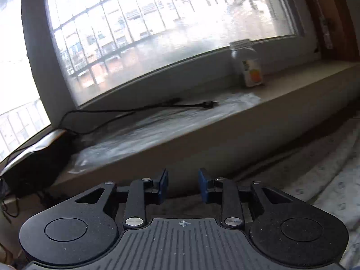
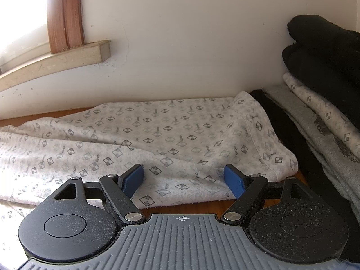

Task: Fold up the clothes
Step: 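Grasp the sheet edge by the folded clothes with the right gripper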

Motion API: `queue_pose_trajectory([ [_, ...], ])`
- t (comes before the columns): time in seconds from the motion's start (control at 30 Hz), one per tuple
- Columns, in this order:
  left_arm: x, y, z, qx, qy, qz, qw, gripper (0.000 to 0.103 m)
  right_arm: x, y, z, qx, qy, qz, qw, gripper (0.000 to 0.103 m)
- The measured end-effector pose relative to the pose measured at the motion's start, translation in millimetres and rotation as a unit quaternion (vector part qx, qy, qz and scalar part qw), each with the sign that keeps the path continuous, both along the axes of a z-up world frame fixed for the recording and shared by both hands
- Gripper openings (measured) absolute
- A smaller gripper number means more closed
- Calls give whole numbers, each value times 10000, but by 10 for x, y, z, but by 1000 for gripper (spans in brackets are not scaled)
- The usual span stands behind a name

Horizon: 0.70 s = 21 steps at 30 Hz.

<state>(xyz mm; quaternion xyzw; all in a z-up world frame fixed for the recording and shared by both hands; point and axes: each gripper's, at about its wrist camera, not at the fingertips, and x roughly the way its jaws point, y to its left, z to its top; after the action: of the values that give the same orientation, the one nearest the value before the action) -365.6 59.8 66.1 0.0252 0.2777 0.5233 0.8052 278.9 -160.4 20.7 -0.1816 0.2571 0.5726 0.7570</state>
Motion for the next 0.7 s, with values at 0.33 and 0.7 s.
queue_pose_trajectory([
  [0.33, 980, -988, -132, -768, -272, -1957, 9773, 8, 144, -263, 111, 395, 473, -220, 9979, 43],
  [0.7, 1738, -1484, -302, -790, 300, -3016, 9497, 41, 163, -569, 65, 42, 181, -275, 9995, 41],
])
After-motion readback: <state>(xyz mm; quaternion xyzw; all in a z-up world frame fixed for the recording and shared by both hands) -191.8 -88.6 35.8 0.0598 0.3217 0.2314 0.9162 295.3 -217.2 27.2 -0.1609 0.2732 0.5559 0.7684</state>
